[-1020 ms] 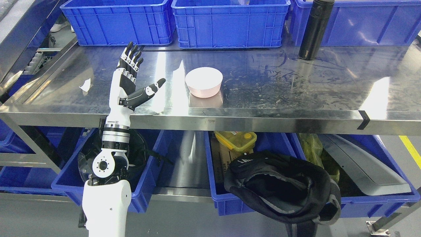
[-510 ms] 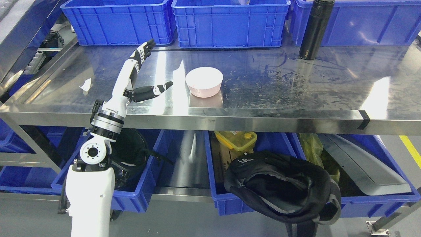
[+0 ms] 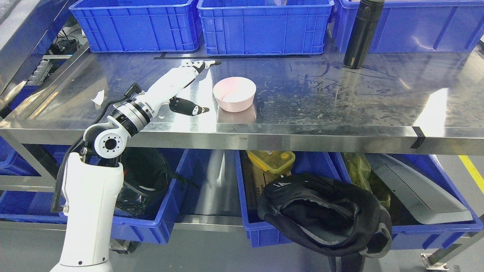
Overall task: Stack pink IKEA bowl on shelf middle layer
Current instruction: 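Swing the left hand toward the pink bowl on the steel shelf, then reach the left hand around the pink bowl's rim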
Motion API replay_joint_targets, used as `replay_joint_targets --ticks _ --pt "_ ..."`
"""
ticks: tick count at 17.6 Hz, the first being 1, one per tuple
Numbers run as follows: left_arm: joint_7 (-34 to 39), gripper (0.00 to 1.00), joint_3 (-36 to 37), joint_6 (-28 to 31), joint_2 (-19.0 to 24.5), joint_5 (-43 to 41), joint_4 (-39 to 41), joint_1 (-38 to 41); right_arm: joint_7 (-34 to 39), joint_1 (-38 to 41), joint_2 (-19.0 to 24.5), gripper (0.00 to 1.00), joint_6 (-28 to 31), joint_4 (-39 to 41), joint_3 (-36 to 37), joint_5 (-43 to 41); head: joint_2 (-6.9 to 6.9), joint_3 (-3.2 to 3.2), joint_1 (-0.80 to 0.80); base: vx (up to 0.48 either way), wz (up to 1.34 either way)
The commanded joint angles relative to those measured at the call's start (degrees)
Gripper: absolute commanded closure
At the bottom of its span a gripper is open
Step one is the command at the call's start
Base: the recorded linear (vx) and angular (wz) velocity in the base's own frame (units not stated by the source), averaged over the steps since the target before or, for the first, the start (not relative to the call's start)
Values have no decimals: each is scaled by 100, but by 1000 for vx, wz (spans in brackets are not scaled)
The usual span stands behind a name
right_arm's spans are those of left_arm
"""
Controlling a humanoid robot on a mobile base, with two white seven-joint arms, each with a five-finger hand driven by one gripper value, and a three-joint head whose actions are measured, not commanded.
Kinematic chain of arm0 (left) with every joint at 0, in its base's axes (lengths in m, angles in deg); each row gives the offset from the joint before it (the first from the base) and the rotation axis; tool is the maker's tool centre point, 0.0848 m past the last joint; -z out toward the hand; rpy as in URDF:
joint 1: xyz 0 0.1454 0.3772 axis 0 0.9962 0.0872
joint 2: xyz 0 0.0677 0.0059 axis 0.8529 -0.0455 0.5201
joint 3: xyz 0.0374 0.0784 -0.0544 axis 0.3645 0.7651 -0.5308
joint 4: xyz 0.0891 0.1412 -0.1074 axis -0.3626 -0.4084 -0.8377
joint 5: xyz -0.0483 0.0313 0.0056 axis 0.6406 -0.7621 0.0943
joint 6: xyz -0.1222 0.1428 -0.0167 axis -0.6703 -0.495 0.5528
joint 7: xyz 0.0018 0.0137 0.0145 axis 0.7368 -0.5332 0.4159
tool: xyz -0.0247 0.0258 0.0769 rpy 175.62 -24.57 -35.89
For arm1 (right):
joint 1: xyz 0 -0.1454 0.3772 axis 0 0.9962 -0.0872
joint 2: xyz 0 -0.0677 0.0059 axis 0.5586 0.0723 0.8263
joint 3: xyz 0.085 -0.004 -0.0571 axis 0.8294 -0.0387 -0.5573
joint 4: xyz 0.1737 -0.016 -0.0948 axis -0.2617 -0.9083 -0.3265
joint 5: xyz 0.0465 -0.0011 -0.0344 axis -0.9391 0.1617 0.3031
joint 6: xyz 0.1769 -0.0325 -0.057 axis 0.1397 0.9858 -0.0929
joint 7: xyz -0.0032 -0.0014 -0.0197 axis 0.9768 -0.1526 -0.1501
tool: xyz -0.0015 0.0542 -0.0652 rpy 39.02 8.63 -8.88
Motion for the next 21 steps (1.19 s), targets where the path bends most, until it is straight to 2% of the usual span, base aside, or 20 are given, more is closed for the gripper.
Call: replay_joint_targets --ticks 1,4,5,12,16,21 --pt "-398 4 1236 68 117 -1525 91 -373 2 88 -100 0 3 100 0 -1 0 0 0 0 0" --pt "-469 5 1395 428 -743 -2429 -41 -452 2 88 -100 0 3 100 -9 -1 0 0 0 0 0" --pt "-470 5 1439 429 -868 -2528 -111 -522 2 88 -100 0 3 100 0 -1 0 0 0 0 0" --pt "-461 7 1483 455 -878 -2765 -708 -1085 2 88 -100 0 3 100 0 -1 0 0 0 0 0" --pt "-478 0 1492 473 -896 -2880 -955 -1068 2 88 -100 0 3 100 0 -1 0 0 0 0 0" --pt "-478 1 1501 683 -887 -3073 -1078 -1094 2 88 -100 0 3 100 0 -1 0 0 0 0 0"
